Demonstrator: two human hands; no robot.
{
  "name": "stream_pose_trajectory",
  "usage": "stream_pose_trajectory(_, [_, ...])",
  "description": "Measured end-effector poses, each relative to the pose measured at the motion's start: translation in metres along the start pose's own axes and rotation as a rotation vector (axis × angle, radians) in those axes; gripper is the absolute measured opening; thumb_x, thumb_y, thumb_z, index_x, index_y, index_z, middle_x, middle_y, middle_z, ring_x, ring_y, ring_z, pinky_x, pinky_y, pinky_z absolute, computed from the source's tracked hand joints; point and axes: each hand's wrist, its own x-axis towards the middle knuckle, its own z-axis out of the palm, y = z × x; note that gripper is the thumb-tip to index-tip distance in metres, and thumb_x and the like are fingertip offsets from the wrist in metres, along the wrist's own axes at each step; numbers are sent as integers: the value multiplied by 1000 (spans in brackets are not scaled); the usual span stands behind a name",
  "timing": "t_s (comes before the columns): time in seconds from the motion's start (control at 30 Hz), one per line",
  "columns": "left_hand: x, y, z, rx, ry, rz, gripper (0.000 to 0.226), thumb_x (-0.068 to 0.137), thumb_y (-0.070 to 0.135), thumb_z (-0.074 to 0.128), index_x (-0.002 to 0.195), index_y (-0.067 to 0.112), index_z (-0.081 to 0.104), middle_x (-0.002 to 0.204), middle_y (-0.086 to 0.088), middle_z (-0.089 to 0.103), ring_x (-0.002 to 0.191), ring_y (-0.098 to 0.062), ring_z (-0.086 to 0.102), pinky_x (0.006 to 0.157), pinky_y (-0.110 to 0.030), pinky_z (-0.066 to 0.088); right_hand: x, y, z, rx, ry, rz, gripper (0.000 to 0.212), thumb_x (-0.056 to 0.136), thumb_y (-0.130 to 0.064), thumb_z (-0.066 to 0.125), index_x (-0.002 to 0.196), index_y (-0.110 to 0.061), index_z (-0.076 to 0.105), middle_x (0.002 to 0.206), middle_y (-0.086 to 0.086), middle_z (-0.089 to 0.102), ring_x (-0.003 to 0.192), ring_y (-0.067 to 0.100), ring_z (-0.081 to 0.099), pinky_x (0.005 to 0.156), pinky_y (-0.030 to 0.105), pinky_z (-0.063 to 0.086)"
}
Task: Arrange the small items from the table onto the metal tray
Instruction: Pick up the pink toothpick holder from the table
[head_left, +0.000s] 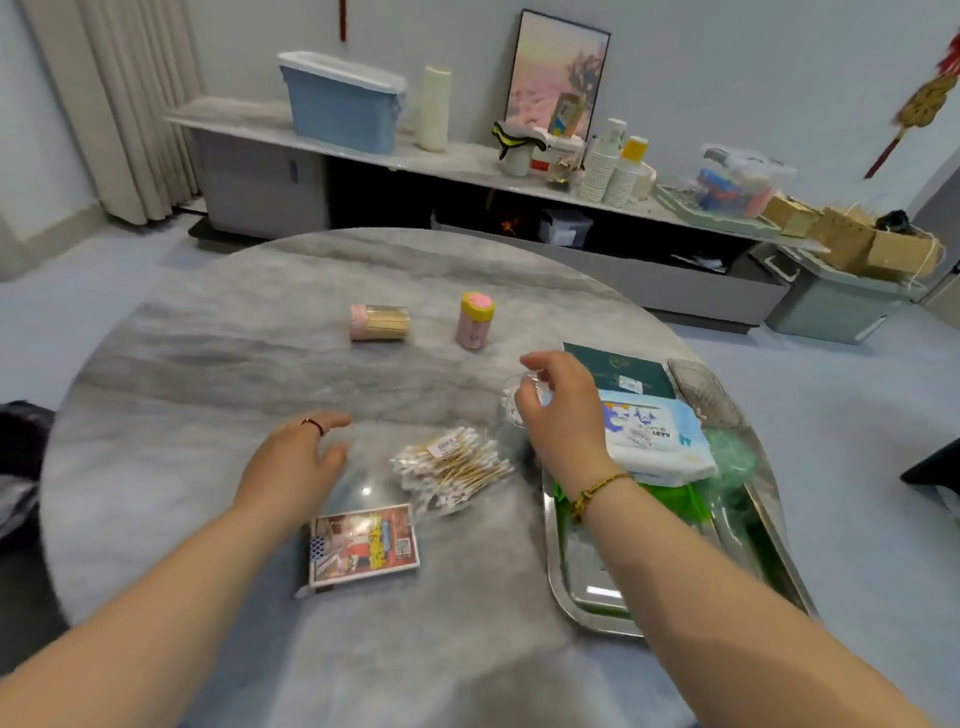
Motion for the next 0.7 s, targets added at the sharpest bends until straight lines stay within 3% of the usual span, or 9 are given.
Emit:
stream_pose_trajectory(0.13, [26,-34,-11,137,-10,62,37,84,7,53,121,9,53,134,-14,51,124,-30,44,102,-35,33,38,-26,52,-50,-206,-38,32,83,-8,54,115,-3,53,120,16,55,111,29,49,89,28,37])
stream_pose_trajectory(0.33, [42,-69,17,222,83,-69,43,87,20,48,129,14,45,146,-10,36,137,-24,25,109,-31,11,82,-20,133,-257,-569,48,60,81,-16,58,134,-10,31,141,15,32,130,31,29,105,36,31])
stream_pose_trajectory(0.47, [59,-71,30,285,124,-42,43,87,28,44,129,18,45,146,-7,37,138,-22,25,112,-39,15,112,-18,173,-370,-587,-23,67,79,-14,60,137,-12,26,146,13,25,130,33,27,106,37,30])
stream_pose_trajectory(0.57, [63,-74,37,305,131,-37,44,87,29,42,130,19,43,147,-5,35,139,-21,21,111,-41,12,133,-20,197,-466,-585,-113,74,80,-14,59,140,-14,17,152,11,15,137,31,16,112,38,20])
stream_pose_trajectory(0.7, [65,-73,39,301,146,-62,46,87,30,40,132,21,40,150,-3,31,141,-18,17,110,-38,4,149,-20,216,-573,-569,-174,77,78,-14,61,139,-13,15,138,13,40,126,31,35,103,41,30])
